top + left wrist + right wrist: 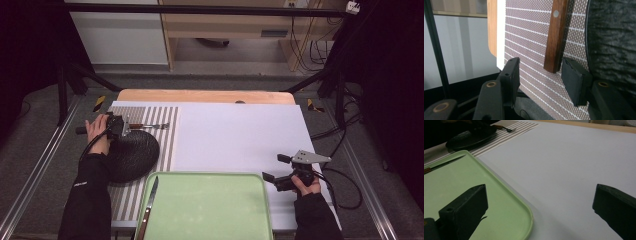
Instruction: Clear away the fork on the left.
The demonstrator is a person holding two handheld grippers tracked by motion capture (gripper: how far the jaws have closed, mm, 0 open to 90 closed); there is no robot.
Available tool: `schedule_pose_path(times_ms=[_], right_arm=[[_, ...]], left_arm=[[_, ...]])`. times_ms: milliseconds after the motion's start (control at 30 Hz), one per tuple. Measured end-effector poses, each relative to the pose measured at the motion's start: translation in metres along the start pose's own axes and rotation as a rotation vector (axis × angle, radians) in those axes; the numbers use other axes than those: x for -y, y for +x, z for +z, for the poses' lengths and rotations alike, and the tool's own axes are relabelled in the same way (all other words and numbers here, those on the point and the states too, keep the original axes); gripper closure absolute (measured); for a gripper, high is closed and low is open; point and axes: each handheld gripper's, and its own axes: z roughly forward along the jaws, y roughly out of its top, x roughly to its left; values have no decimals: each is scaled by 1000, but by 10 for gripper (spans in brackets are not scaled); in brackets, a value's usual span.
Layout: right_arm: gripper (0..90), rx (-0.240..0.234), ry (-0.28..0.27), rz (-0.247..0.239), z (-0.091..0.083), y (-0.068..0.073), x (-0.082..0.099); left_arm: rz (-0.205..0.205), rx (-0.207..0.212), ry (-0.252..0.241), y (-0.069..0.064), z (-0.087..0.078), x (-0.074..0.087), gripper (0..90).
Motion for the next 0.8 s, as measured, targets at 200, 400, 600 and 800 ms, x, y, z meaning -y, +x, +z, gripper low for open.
schedule_pose_path(times_ms=[200,400,600,800], right_arm=[[3,-1,0,2,0,0,0],[3,1,0,0,0,0,0],[3,0,0,1,0,0,0],[3,0,0,1,0,0,0]], left_arm=[[4,2,4,-1,3,-4,537],[0,-2,-4,0,4,-8,551],[5,-7,-19,0,6,-15,570],[8,-9,-34,1,7,-23,590]])
